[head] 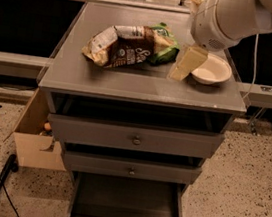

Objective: Place brown chip bag into bottom drawer

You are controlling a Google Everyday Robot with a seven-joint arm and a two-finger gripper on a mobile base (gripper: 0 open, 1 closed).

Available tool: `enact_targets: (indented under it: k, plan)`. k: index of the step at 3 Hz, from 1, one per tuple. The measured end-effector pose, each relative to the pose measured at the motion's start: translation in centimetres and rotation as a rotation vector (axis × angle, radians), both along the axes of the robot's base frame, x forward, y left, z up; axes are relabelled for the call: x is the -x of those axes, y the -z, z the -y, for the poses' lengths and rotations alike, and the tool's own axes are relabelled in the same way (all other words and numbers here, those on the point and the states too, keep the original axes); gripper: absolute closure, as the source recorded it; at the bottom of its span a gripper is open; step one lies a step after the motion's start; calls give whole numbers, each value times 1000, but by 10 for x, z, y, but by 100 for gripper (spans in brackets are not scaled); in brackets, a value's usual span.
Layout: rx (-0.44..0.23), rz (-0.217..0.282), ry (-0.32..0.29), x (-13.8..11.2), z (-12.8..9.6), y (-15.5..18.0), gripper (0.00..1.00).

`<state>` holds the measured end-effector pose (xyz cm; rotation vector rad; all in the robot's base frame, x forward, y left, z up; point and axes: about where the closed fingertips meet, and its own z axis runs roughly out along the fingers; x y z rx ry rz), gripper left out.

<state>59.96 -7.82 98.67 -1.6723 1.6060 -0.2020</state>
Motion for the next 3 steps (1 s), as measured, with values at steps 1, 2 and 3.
enact_targets:
  k: [1,2,3]
  plan:
    - [50,34,-30,-24,-24,0,0]
    - [154,61,-51,-50,-48,7,0]
    - [258,91,-64,-77,-68,15,0]
